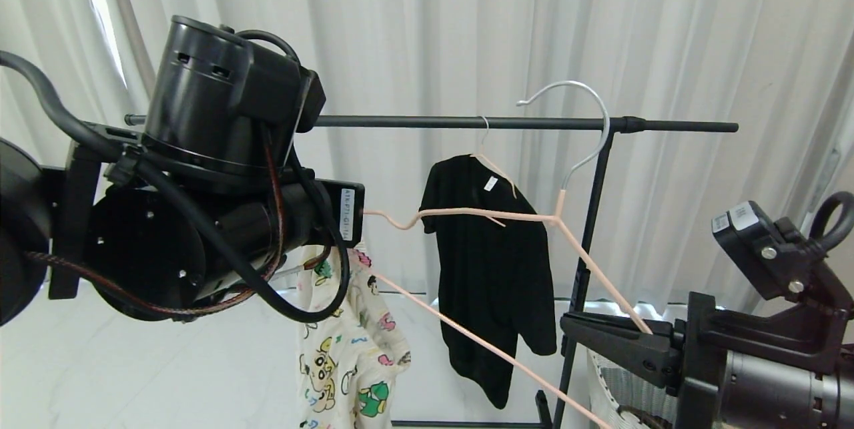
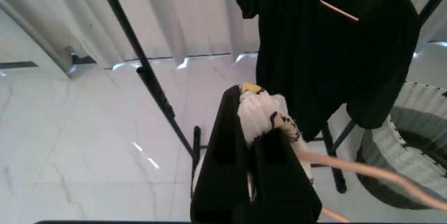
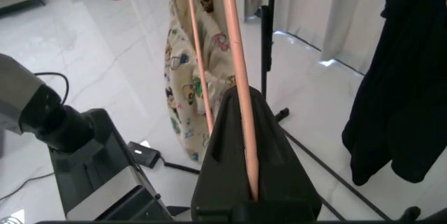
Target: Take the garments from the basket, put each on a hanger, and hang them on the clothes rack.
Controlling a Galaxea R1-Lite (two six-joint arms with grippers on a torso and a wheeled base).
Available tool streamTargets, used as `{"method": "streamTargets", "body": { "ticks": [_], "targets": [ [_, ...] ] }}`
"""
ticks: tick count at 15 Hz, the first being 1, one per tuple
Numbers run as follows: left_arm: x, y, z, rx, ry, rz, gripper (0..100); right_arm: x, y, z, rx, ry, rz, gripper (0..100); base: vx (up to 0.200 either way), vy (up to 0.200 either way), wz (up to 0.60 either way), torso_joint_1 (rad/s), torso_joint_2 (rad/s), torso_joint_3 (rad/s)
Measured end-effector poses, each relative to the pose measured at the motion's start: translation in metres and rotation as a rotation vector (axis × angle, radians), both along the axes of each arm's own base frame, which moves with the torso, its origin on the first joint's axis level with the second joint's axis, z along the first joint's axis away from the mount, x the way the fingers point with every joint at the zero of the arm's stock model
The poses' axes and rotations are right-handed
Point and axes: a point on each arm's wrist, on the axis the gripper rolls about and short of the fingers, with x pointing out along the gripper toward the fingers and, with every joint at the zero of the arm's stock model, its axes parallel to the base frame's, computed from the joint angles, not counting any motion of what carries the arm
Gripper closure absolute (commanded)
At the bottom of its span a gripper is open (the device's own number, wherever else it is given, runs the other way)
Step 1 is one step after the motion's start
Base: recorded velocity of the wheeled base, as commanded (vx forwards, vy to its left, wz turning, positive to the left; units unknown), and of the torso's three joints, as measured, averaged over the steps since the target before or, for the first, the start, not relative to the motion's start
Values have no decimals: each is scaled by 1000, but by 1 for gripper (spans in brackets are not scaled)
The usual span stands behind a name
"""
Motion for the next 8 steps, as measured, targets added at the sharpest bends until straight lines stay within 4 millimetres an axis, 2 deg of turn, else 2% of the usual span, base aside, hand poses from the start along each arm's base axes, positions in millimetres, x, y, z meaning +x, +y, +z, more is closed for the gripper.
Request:
{"method": "streamTargets", "body": {
  "ticks": [3, 8],
  "targets": [
    [-6, -6, 2, -12, -6, -29, 100, 0, 7, -1, -4, 2, 19, 100, 0, 0, 0, 0, 0, 0],
    [-32, -36, 15, -102, -28, -151, 100, 5, 19, 0, -12, 3, 14, 100, 0, 0, 0, 0, 0, 0]
  ]
}}
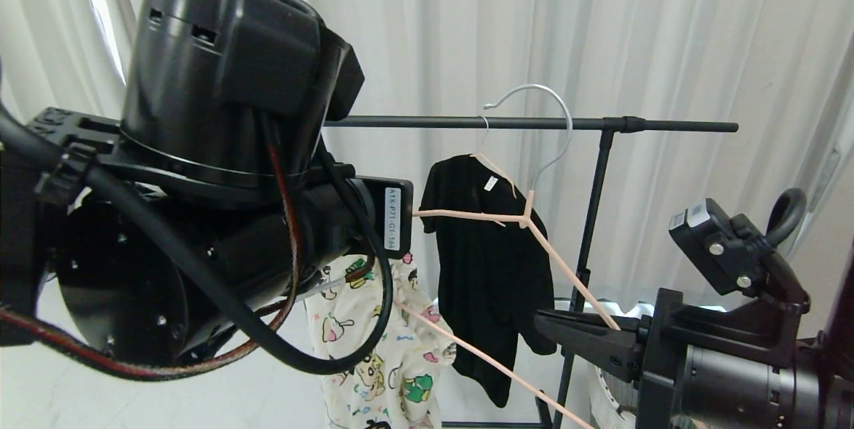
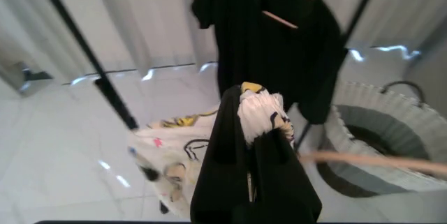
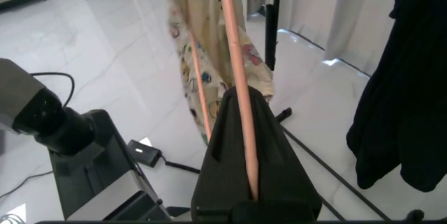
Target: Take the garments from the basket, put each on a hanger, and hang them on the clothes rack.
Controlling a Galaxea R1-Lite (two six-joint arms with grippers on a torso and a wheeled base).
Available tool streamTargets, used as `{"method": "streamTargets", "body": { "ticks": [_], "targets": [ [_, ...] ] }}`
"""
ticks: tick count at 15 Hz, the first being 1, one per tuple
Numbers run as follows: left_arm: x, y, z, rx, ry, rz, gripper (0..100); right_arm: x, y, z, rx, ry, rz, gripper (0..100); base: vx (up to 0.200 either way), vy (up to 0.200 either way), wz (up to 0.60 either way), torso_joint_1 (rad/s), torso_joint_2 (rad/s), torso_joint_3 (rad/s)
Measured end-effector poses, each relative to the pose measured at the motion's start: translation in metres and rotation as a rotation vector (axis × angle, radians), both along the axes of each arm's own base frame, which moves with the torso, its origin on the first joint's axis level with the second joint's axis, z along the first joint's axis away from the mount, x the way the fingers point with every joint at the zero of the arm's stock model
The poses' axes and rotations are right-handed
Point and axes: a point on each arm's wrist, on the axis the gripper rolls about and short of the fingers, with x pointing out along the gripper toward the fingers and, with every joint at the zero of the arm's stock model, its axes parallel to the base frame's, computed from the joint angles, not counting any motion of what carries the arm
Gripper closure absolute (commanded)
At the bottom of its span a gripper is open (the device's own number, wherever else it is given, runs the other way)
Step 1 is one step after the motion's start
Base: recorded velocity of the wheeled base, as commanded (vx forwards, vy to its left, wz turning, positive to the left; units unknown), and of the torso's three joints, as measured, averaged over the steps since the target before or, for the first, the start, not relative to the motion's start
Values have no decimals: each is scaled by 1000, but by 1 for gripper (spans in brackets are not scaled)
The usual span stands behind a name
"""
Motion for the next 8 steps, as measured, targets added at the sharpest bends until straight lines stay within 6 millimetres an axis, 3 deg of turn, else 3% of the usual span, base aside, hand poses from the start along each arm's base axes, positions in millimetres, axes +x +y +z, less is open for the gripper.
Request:
{"method": "streamTargets", "body": {
  "ticks": [4, 8],
  "targets": [
    [-16, -15, 7, -26, -13, -81, 100, 3, 10, 0, -6, 4, 8, 100, 0, 0, 0, 0, 0, 0],
    [-17, -27, 13, -51, -22, -106, 100, 5, 22, 1, -6, 8, 25, 100, 0, 0, 0, 0, 0, 0]
  ]
}}
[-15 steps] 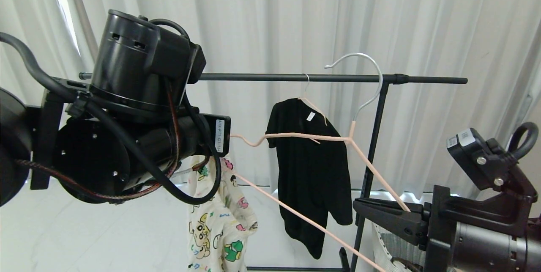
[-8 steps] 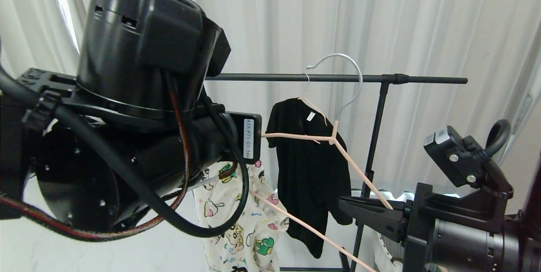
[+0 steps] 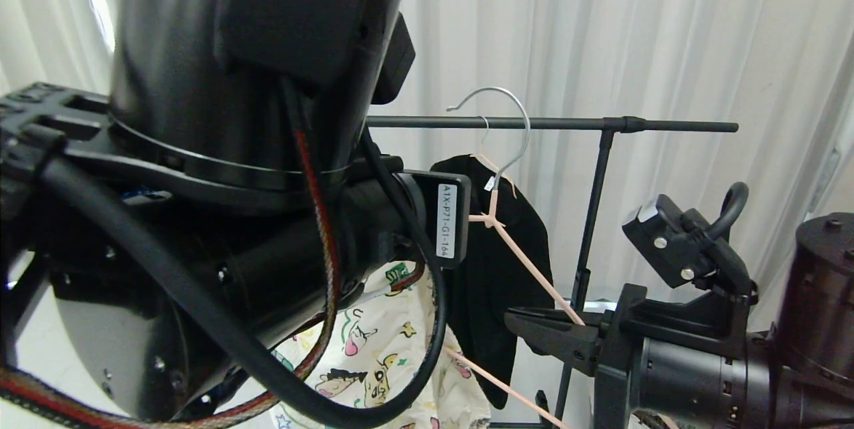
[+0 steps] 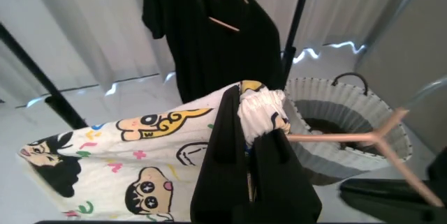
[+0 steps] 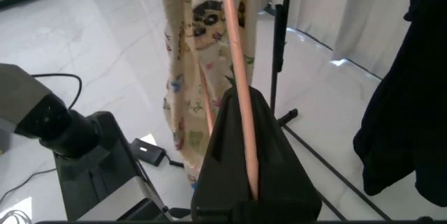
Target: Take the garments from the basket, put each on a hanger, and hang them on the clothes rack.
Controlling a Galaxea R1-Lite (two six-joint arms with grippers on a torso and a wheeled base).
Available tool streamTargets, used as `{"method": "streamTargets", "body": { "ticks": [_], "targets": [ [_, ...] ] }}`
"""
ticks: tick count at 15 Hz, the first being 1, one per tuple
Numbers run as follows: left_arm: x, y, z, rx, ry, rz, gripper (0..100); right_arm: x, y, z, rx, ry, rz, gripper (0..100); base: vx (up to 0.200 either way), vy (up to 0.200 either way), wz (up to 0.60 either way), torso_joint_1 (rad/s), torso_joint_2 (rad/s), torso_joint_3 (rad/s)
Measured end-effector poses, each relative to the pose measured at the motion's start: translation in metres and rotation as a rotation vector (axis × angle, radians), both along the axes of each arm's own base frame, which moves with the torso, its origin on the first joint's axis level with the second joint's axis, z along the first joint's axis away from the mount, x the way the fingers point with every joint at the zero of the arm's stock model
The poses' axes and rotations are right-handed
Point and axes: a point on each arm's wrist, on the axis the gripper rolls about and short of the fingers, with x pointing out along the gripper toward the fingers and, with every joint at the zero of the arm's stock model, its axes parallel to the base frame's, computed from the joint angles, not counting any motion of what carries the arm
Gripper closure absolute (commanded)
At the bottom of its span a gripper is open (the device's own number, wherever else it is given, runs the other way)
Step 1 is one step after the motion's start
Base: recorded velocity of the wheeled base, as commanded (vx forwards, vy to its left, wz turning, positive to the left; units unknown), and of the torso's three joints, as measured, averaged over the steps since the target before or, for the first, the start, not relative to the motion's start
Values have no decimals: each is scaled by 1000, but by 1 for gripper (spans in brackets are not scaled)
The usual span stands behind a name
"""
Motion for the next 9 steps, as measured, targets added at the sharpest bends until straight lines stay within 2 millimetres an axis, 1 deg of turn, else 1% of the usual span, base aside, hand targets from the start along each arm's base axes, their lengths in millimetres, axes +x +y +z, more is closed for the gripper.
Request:
{"method": "streamTargets", "body": {
  "ticks": [3, 5, 9],
  "targets": [
    [0, -8, 8, -23, -15, -13, 100, 3, 11, -1, 9, 31, -26, 100, 0, 0, 0, 0, 0, 0],
    [0, -10, 8, -26, -16, -16, 100, 3, 19, -2, 15, 54, -52, 100, 0, 0, 0, 0, 0, 0],
    [0, -10, 6, -18, -13, -13, 100, 5, 22, -6, 4, 60, -76, 100, 0, 0, 0, 0, 0, 0]
  ]
}}
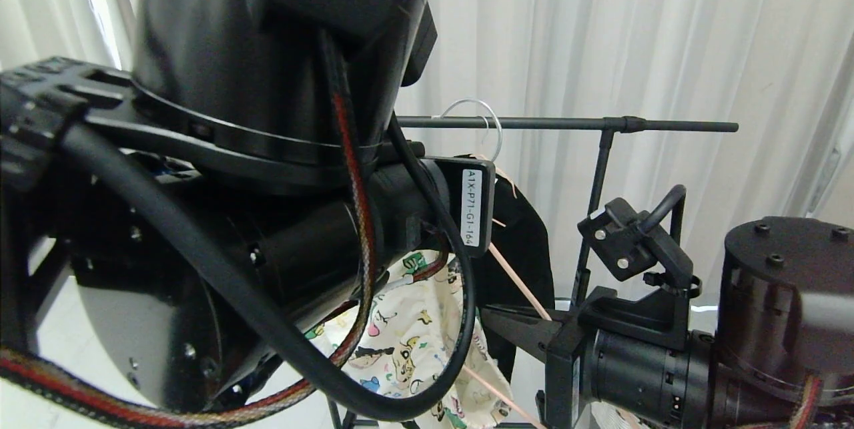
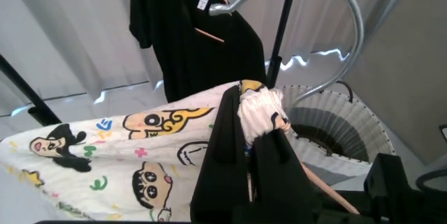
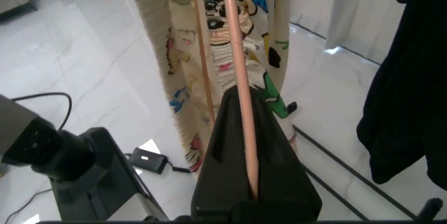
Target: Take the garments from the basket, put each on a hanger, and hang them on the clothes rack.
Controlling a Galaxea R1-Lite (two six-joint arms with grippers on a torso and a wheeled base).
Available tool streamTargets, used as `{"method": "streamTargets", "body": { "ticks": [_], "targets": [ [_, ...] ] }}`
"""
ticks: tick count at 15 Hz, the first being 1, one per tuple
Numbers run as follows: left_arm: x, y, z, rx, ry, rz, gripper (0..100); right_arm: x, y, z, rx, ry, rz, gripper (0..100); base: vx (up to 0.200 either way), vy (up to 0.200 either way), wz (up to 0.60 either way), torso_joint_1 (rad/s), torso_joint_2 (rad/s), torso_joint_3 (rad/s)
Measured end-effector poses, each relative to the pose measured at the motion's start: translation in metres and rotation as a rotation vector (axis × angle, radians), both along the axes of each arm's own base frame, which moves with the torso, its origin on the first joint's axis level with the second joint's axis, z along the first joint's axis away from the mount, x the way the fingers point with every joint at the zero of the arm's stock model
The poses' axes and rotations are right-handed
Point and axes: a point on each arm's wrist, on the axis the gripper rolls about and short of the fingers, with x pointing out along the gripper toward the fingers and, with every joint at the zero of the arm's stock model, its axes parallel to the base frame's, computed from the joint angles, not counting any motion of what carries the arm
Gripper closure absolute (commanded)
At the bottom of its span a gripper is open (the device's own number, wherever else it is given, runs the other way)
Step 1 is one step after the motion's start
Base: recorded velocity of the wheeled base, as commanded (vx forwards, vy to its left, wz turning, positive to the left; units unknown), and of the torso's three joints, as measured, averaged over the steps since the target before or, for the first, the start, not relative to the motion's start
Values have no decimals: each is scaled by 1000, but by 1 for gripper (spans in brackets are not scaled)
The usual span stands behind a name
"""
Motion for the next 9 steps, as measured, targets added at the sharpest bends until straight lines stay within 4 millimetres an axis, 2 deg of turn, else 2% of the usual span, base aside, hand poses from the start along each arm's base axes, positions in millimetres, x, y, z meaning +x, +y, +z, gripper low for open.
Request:
{"method": "streamTargets", "body": {
  "ticks": [1, 9],
  "targets": [
    [0, 0, 0, 1, 0, 0, 0, 0, 0, 0, 6, -5, -10, 100, 0, 0, 0, 0, 0, 0],
    [-2, 11, 3, 3, -20, 43, 0, 5, -1, 7, 61, -58, -102, 100, 0, 0, 0, 0, 0, 0]
  ]
}}
